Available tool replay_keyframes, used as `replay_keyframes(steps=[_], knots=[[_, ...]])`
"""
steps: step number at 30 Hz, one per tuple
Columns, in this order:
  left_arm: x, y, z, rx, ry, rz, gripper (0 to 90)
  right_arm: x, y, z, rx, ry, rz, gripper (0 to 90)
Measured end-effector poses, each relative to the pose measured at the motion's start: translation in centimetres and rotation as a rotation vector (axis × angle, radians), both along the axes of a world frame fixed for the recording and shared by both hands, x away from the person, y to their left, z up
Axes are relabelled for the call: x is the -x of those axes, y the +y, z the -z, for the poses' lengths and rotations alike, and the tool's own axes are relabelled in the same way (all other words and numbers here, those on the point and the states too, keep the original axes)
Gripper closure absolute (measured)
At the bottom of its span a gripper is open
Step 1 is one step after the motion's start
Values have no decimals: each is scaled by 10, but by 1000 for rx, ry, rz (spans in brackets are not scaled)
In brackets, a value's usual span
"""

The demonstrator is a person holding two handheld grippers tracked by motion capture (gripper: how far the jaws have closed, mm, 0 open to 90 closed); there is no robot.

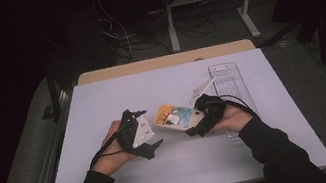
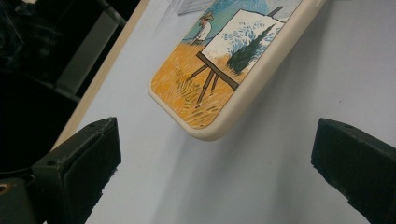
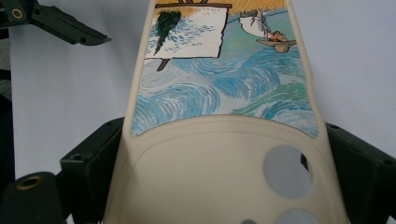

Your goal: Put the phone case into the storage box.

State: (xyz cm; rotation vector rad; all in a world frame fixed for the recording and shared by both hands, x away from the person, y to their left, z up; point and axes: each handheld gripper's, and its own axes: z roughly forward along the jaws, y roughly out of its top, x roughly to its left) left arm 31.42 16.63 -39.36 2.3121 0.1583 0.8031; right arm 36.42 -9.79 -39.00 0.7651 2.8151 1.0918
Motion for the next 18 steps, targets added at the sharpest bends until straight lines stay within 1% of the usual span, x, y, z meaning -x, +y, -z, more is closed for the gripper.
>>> replay_keyframes(steps=[3, 4, 6, 7, 8, 9, 11, 12, 15, 16, 17, 18], knots=[[1, -1, 0, -17, -23, 0, 11, 0, 0, 0, 0, 1, 0, 90], [2, -1, 0, -26, -41, 0, 11, 0, 0, 0, 1, -1, 1, 90], [3, -2, 1, -39, -61, 1, 11, 0, 0, 0, -1, 1, -1, 90], [3, -3, 1, -54, -78, 3, 11, 0, 0, 0, -2, 3, 4, 90], [4, -3, 2, -62, -84, 4, 11, 0, 0, 0, -4, 4, 4, 90], [4, -4, 2, -70, -98, 6, 12, 0, 0, 0, -4, 4, 3, 90], [5, -5, 3, -76, -110, 7, 11, 0, 0, 0, -6, 5, 3, 90], [5, -6, 3, -86, -123, 8, 12, 0, 0, -1, -11, 12, 2, 90], [7, -8, 4, -112, -153, 14, 12, 0, 0, 0, -10, 9, 2, 90], [7, -9, 3, -124, -168, 17, 12, 0, 0, 0, -11, 11, 2, 90], [8, -9, 4, -124, -174, 17, 12, 0, 0, -1, -9, 12, 2, 90], [9, -10, 3, -133, -187, 19, 11, 0, 0, -1, -7, 14, -1, 90]])
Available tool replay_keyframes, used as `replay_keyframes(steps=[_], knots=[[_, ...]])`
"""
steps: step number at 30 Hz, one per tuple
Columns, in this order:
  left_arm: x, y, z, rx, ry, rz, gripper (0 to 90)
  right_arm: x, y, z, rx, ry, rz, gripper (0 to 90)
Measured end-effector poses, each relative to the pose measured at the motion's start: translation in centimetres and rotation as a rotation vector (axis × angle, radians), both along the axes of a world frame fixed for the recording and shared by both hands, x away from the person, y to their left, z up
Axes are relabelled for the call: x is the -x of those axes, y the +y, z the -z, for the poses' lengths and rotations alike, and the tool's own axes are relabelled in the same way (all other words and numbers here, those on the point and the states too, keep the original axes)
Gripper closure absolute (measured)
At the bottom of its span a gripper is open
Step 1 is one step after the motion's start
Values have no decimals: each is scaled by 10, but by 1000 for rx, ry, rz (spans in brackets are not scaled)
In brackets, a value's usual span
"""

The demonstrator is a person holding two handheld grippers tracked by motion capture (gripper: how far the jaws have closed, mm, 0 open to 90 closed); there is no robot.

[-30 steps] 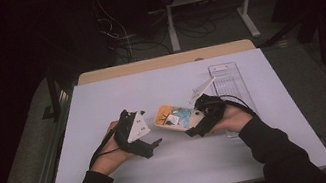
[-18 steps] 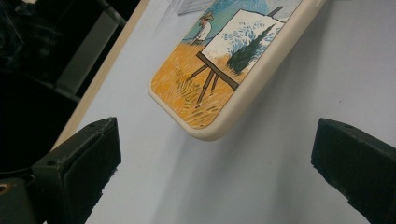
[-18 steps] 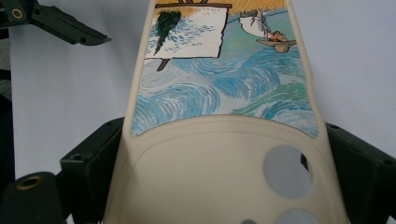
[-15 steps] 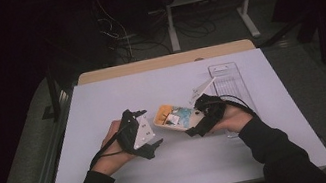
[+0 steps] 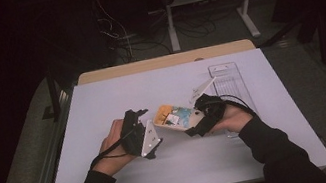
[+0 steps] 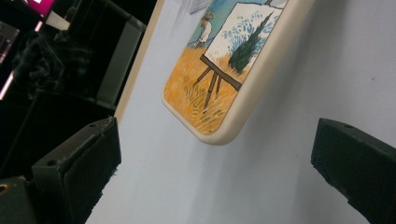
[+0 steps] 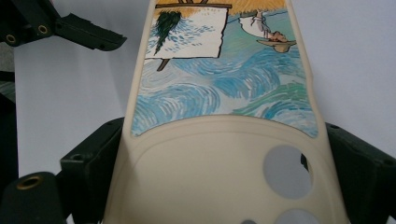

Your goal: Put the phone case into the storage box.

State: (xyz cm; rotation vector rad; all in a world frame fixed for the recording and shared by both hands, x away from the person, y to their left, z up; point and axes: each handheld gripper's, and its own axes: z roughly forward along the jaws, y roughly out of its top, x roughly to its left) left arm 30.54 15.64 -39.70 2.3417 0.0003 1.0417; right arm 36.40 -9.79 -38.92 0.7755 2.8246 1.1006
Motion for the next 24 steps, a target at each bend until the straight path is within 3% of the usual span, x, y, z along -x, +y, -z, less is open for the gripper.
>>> replay_keyframes(steps=[8, 9, 10, 13, 24], knots=[[5, -8, 5, -42, -72, 7, 12, 0, 0, 0, -5, -4, 4, 90], [6, -9, 4, -77, -84, 10, 12, 0, 0, 0, -4, -5, 4, 90], [7, -10, 5, -62, -88, 13, 12, 0, 0, 0, -3, -4, 3, 90], [9, -13, 6, -97, -122, 20, 14, 0, 0, 0, -6, -7, 4, 90], [13, -21, 14, -139, -192, 25, 18, 1, 5, 1, -20, -2, 0, 90]])
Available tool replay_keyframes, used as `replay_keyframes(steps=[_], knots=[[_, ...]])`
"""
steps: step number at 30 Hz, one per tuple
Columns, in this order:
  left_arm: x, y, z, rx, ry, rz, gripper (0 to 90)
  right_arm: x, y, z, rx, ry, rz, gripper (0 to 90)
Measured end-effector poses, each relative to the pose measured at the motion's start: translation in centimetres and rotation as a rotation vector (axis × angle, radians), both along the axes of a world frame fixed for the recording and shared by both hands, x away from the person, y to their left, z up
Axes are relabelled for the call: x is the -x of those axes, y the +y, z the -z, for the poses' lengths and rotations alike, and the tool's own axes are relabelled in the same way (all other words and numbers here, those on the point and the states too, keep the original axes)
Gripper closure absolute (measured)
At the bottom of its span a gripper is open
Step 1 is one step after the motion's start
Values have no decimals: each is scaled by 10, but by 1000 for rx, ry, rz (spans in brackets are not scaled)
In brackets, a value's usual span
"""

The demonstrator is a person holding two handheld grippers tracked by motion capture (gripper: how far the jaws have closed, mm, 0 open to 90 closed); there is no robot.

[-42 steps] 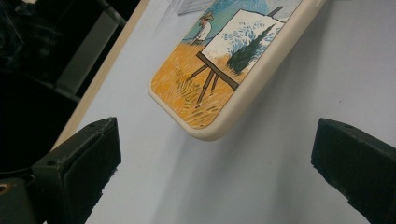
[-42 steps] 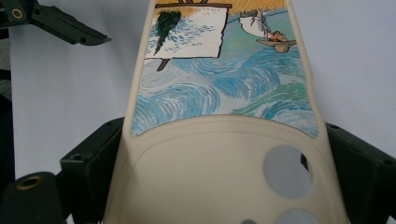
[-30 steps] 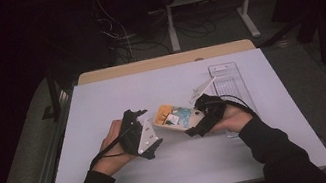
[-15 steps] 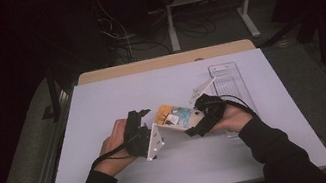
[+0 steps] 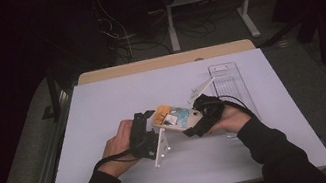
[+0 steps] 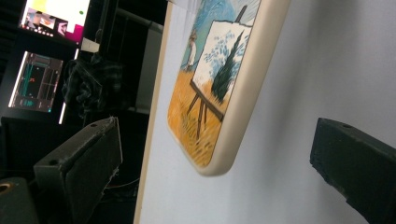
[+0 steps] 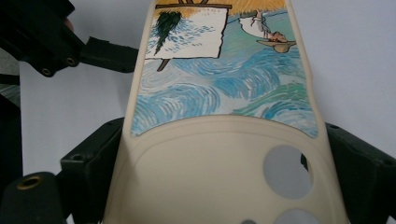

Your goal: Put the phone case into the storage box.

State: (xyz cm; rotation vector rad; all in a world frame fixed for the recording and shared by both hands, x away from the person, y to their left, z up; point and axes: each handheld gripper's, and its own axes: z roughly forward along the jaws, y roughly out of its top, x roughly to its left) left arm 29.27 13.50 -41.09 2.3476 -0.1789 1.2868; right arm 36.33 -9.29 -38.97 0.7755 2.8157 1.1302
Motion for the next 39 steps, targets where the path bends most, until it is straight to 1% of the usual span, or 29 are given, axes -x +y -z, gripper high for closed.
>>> replay_keyframes(steps=[2, 3, 4, 6, 8, 9, 11, 13, 15, 18, 19, 20, 23, 25, 27, 28, 29, 31, 33, 37, 39], knots=[[1, -2, 2, -15, -11, 3, 19, 0, 1, 0, 3, -3, -11, 91], [2, -3, 3, -19, -24, 5, 23, 0, 2, 0, 4, -7, -12, 91], [2, -4, 4, -32, -37, 9, 38, 0, 2, 0, 6, -12, -17, 91], [3, -6, 5, -36, -43, 8, 45, 2, 5, 0, -3, 1, -8, 91], [4, -7, 7, -45, -63, 13, 57, 2, 6, -1, -6, 1, -13, 91], [5, -8, 7, -46, -69, 16, 64, 2, 7, -1, -4, -4, -21, 91], [6, -9, 8, -52, -92, 18, 70, 3, 9, -2, -12, 4, -17, 91], [8, -10, 9, -56, -107, 25, 102, 3, 10, -2, -11, 0, -25, 91], [9, -12, 10, -62, -132, 31, 128, 3, 11, -2, -10, -4, -29, 91], [11, -13, 12, -64, -149, 34, 143, 3, 13, -1, -5, -9, -36, 91], [12, -13, 13, -62, -156, 35, 148, 4, 14, -1, -9, 0, -23, 91], [12, -14, 13, -63, -164, 37, 159, 4, 14, -2, -13, 6, -25, 91], [15, -14, 14, -64, -197, 45, 205, 3, 15, -2, -14, -7, -29, 91], [15, -15, 14, -66, -201, 49, 224, 3, 15, -2, -13, -12, -34, 91], [16, -16, 15, -76, -220, 54, 256, 3, 15, -3, -19, -8, -27, 91], [17, -16, 15, -73, -222, 56, 274, 3, 16, -3, -18, -10, -30, 91], [17, -16, 16, -74, -226, 56, 292, 4, 16, -3, -21, -3, -24, 91], [18, -17, 16, -78, -243, 55, 331, 4, 17, -3, -22, -1, -23, 91], [18, -18, 17, -85, -247, 55, 367, 4, 17, -3, -21, 0, -22, 91], [20, -18, 18, -92, -256, 59, 409, 3, 19, -2, -21, -8, -30, 91], [20, -19, 18, -95, -259, 64, 436, 3, 19, -2, -22, -3, -31, 91]])
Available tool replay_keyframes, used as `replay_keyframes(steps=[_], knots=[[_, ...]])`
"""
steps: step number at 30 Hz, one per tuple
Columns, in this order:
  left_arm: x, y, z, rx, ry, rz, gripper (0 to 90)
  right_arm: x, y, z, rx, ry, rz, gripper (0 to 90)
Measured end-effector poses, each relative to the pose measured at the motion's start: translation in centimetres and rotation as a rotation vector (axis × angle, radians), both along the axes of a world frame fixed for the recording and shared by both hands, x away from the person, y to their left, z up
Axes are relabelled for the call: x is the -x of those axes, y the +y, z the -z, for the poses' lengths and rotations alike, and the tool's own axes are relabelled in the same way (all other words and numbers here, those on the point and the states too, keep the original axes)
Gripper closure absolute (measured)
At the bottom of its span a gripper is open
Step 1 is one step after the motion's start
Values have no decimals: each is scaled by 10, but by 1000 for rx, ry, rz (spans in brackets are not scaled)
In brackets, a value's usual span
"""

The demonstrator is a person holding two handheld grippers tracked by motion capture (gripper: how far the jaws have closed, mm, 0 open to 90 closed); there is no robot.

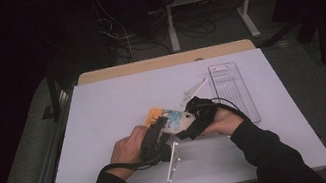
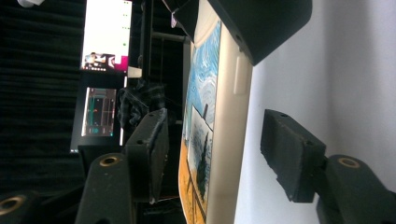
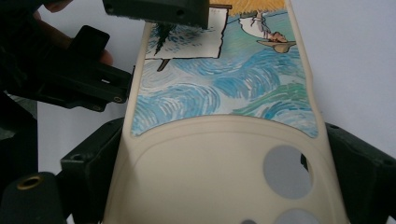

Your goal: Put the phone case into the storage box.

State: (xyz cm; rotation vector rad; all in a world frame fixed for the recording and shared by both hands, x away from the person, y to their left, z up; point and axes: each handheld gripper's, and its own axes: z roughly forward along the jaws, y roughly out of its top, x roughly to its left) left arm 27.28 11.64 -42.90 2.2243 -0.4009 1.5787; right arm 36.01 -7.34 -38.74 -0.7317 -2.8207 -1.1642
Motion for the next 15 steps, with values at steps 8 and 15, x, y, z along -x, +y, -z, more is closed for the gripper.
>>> replay_keyframes(steps=[8, 15], knots=[[2, -1, 0, -3, -19, 11, 513, 0, 2, 1, 0, 7, 7, 91], [2, -1, 1, -3, -21, 14, 567, 0, 3, 1, -5, 15, 4, 91]])
